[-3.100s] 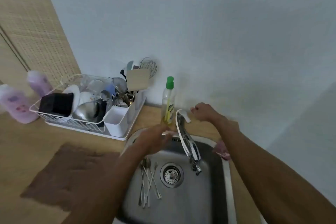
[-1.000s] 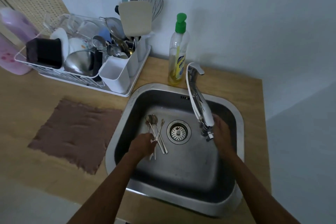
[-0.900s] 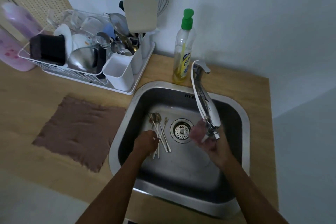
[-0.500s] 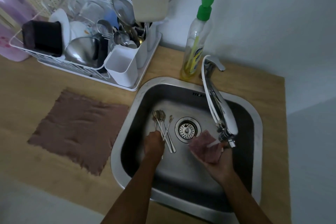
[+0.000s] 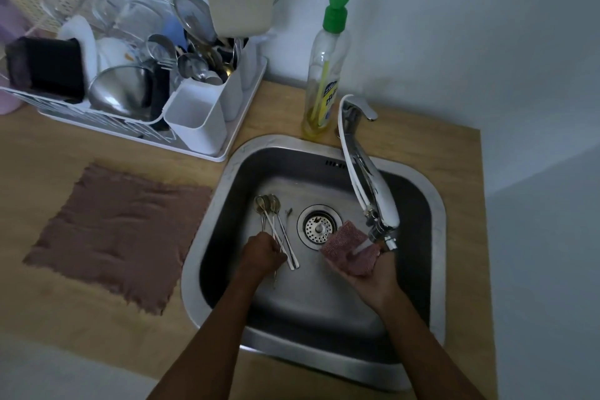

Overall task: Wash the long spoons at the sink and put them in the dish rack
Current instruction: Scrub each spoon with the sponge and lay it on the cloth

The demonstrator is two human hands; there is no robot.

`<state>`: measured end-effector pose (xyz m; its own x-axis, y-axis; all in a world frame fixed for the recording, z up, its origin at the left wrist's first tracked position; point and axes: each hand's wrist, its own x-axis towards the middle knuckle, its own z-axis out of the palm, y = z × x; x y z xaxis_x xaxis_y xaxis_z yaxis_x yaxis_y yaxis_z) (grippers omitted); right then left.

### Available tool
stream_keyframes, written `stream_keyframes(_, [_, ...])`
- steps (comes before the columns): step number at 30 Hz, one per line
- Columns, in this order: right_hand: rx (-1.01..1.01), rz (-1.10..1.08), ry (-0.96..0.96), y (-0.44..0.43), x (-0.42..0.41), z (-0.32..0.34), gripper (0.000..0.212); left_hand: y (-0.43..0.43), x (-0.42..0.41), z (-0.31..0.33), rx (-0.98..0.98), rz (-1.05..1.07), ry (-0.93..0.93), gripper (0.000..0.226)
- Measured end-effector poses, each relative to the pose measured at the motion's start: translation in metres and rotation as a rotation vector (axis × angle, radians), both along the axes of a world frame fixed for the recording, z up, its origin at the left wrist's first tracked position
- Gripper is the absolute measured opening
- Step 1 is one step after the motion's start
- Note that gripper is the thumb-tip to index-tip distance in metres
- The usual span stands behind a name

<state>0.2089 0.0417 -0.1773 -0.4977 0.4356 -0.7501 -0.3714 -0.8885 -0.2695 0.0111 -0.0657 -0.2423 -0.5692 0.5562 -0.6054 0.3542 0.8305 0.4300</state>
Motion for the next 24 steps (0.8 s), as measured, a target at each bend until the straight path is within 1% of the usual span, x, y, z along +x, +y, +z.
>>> stream_keyframes(2, [0.017, 0.005, 0.005, 0.0, -0.001, 0.001, 0.056, -0.004, 0.0, -0.001, 0.03, 0.043, -0.056, 0.014])
stream_keyframes(5, [0.014, 0.007, 0.019, 0.003, 0.0, 0.001, 0.048, -0.009, 0.002, 0.011, 0.087, 0.169, -0.148, 0.021])
stream_keyframes(6, [0.003, 0.007, 0.025, 0.004, 0.0, -0.001, 0.052, -0.01, 0.005, 0.018, 0.111, 0.224, -0.197, 0.02])
stream_keyframes(8, [-0.009, -0.002, 0.048, 0.006, 0.0, -0.005, 0.058, -0.013, 0.017, 0.041, 0.187, 0.346, -0.358, 0.017])
stream_keyframes(9, [0.0, -0.001, 0.038, 0.007, -0.001, -0.007, 0.056, -0.016, 0.026, 0.054, 0.232, 0.358, -0.413, 0.017])
stream_keyframes(10, [0.013, -0.005, 0.031, 0.006, -0.003, -0.007, 0.052, -0.019, 0.034, 0.064, 0.275, 0.325, -0.435, 0.017])
stream_keyframes(11, [0.027, -0.001, 0.021, 0.004, -0.004, -0.008, 0.054, -0.022, 0.043, 0.07, 0.313, 0.263, -0.416, 0.018])
stream_keyframes(13, [0.054, 0.034, -0.022, 0.003, -0.008, -0.012, 0.067, -0.025, 0.06, 0.072, 0.362, 0.107, -0.272, 0.02])
stream_keyframes(14, [0.049, 0.042, -0.017, 0.001, -0.009, -0.011, 0.068, -0.025, 0.068, 0.07, 0.372, 0.049, -0.212, 0.022])
stream_keyframes(15, [0.044, 0.052, 0.002, -0.002, -0.013, -0.01, 0.062, -0.025, 0.077, 0.069, 0.379, 0.015, -0.186, 0.022])
stream_keyframes(17, [0.059, 0.069, -0.037, -0.006, -0.019, -0.011, 0.032, -0.024, 0.091, 0.07, 0.34, -0.04, -0.15, 0.026])
stream_keyframes(18, [0.099, 0.072, -0.099, -0.007, -0.022, -0.011, 0.027, -0.024, 0.096, 0.071, 0.314, -0.065, -0.135, 0.03])
stream_keyframes(21, [0.246, 0.143, -0.341, -0.01, -0.033, -0.014, 0.032, -0.023, 0.109, 0.076, 0.255, -0.093, -0.128, 0.037])
stream_keyframes(24, [0.337, 0.154, -0.531, -0.01, -0.046, -0.007, 0.031, -0.018, 0.12, 0.086, 0.253, -0.093, -0.113, 0.037])
